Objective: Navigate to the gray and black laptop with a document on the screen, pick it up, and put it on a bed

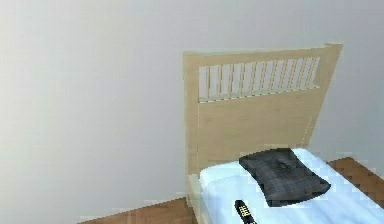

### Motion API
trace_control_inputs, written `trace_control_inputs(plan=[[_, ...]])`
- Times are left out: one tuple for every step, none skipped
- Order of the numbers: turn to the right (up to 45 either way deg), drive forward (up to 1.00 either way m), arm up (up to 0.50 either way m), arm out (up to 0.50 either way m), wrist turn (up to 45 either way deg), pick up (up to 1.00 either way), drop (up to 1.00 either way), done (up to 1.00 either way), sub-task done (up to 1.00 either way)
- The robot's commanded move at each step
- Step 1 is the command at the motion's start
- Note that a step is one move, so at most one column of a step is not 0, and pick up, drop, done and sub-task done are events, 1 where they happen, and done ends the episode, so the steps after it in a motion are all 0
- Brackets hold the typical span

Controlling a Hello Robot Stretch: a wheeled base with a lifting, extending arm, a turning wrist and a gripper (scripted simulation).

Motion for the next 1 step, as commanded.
trace_control_inputs(plan=[[0.0, 0.00, 0.00, 0.00, 39.0, 0.00, 0.00, 0.00, 0.00]])
